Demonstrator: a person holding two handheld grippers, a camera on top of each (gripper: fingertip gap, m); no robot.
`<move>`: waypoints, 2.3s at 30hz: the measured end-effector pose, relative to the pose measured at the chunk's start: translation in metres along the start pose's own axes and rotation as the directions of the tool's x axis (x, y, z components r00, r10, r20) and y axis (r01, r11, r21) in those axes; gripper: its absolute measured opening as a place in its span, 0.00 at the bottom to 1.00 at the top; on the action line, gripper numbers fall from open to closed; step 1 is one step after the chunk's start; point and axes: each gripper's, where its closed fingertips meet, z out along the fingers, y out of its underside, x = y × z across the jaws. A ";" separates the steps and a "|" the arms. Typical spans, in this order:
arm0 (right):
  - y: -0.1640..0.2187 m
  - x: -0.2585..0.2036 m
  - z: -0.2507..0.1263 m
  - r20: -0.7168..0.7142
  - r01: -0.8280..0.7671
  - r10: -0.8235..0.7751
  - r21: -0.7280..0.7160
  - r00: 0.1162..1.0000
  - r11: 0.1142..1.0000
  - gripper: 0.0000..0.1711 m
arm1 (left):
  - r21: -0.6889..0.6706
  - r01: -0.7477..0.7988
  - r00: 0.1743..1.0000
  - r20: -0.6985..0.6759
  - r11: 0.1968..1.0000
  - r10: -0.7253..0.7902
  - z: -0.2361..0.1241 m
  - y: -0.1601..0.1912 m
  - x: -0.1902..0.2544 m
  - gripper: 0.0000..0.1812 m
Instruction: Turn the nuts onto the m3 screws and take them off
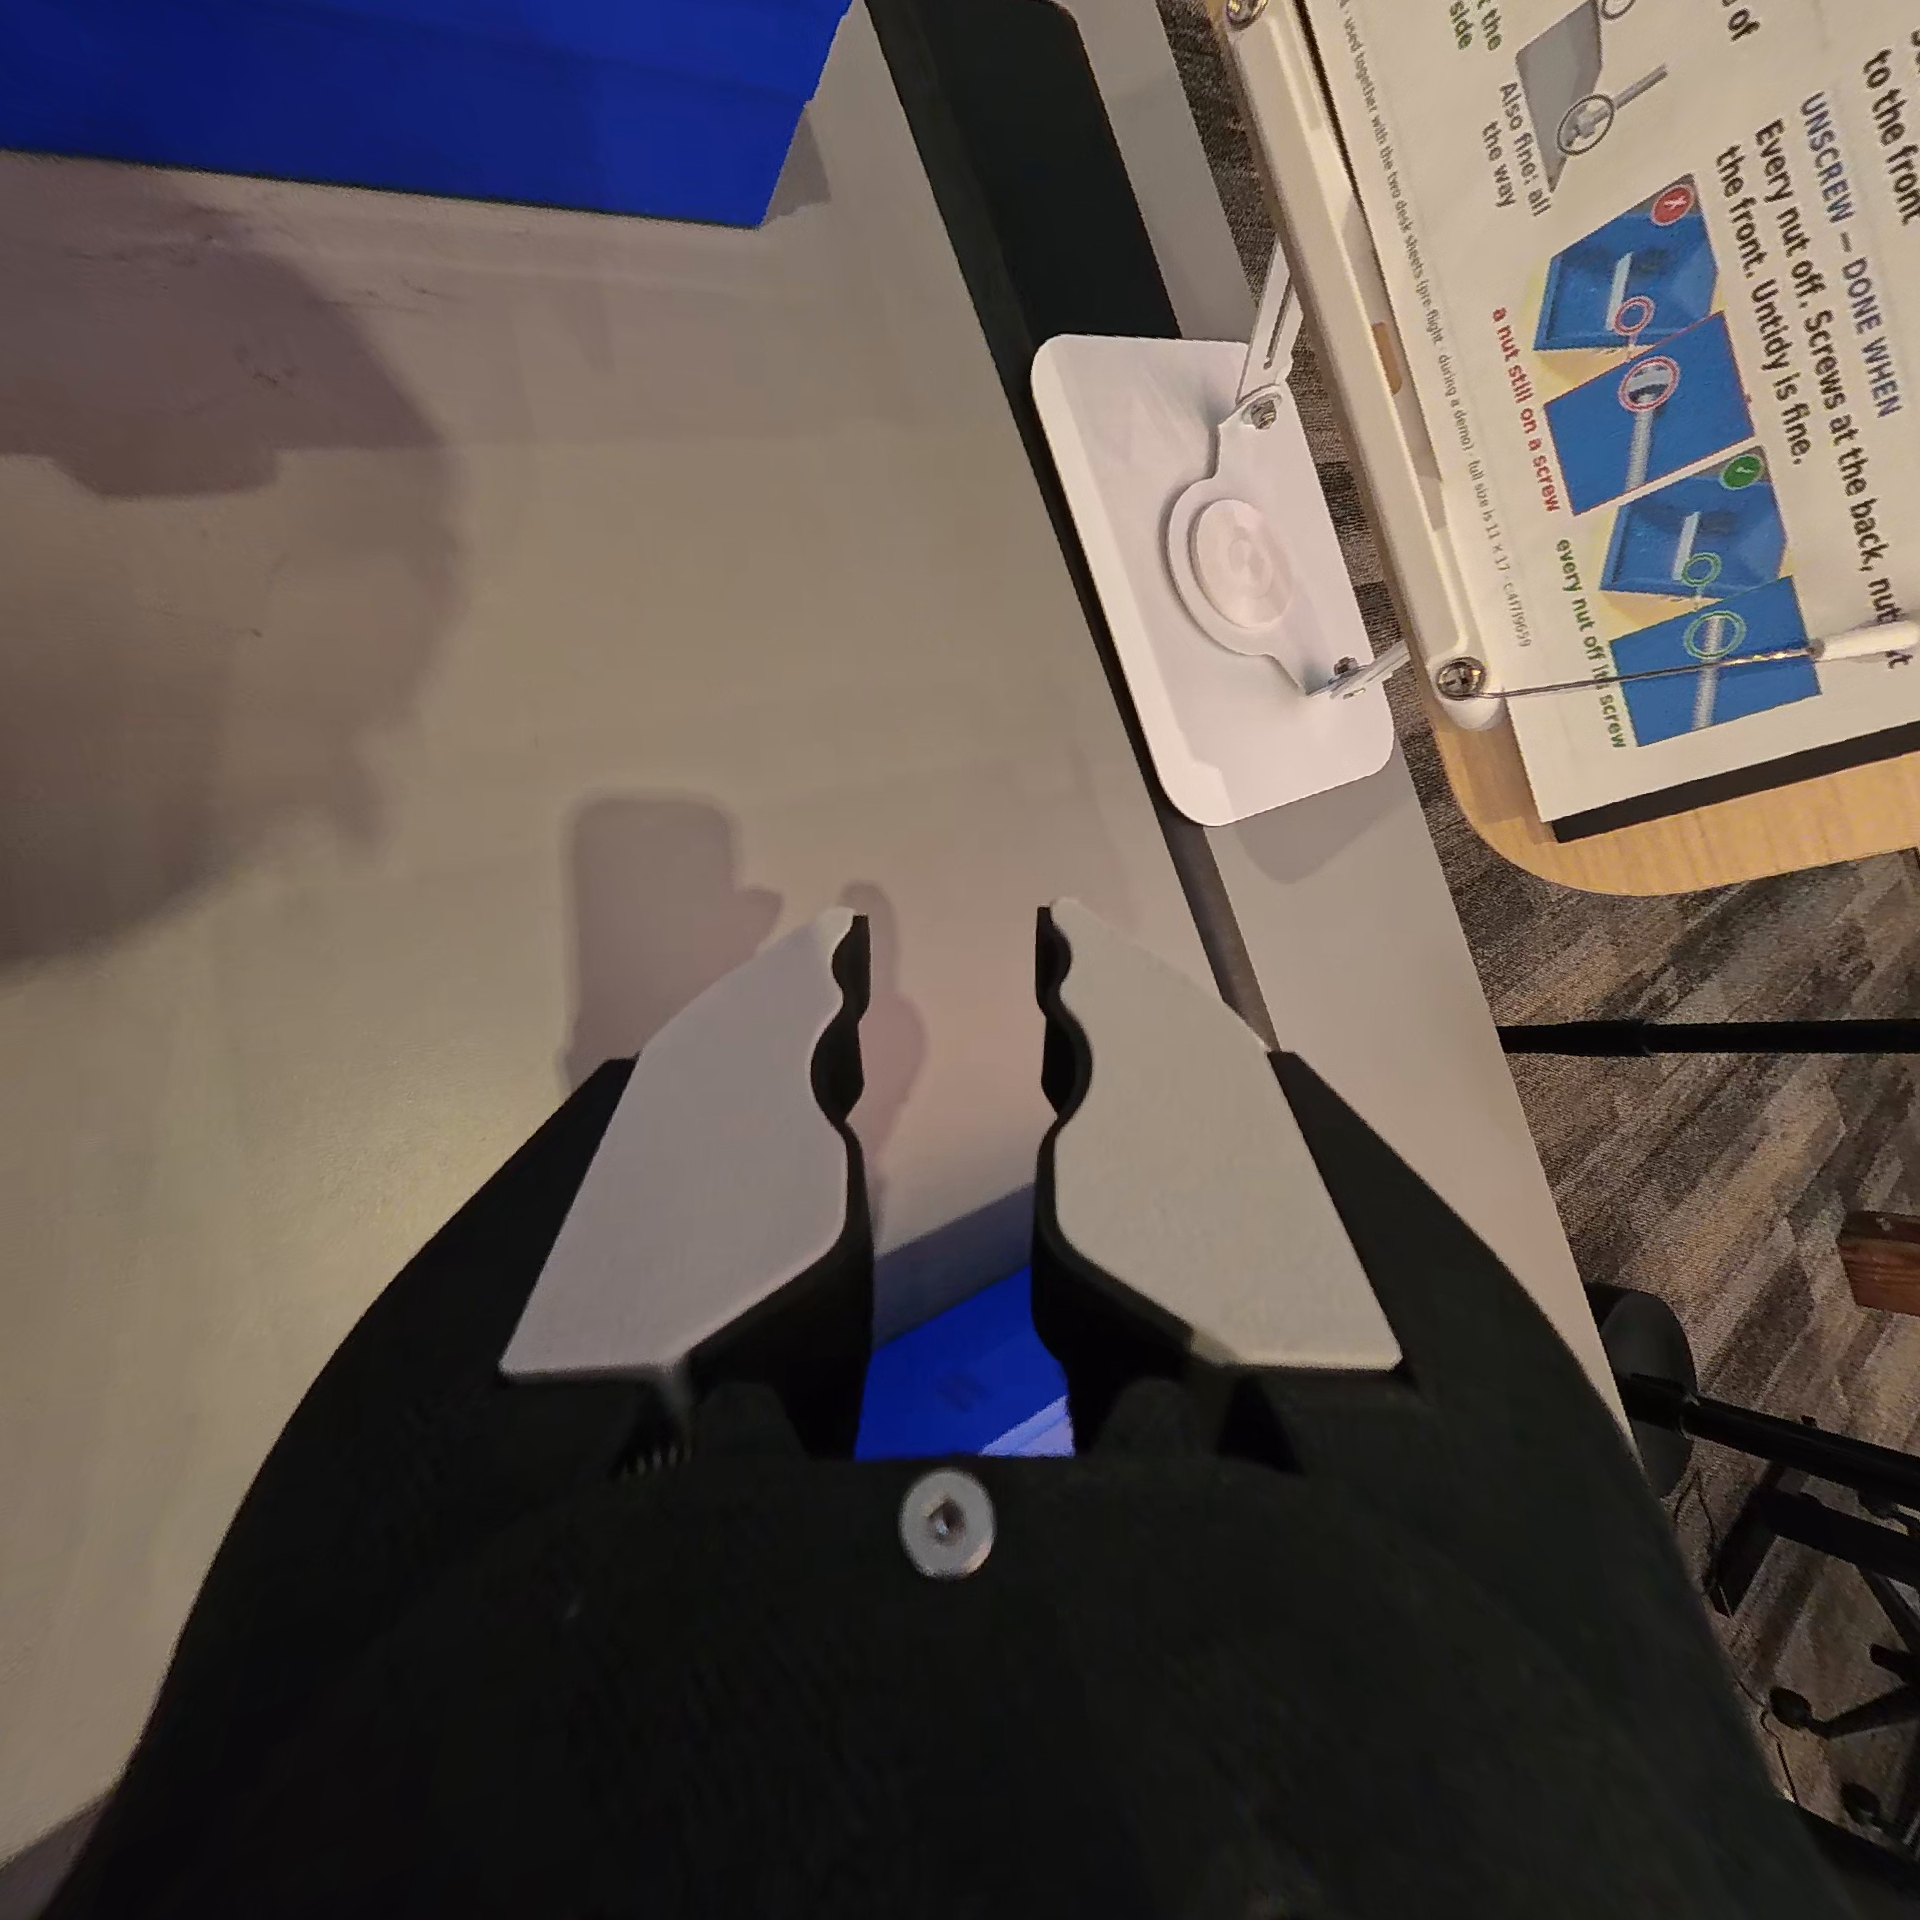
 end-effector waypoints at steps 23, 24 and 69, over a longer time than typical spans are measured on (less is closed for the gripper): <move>-0.007 0.027 -0.081 -0.075 -0.056 0.069 0.167 0.995 0.984 0.18 | 0.379 0.129 0.982 0.083 0.916 -0.172 -0.127 -0.251 -0.027 0.03; -0.003 0.027 -0.087 -0.068 -0.062 0.075 0.167 0.995 0.984 0.18 | 0.370 0.114 0.985 0.078 0.922 -0.153 -0.115 -0.267 -0.028 0.03; 0.024 0.024 -0.088 0.026 -0.052 0.050 0.128 0.998 0.990 0.17 | 0.099 0.354 0.904 0.219 0.930 -0.368 -0.072 -0.029 -0.143 0.10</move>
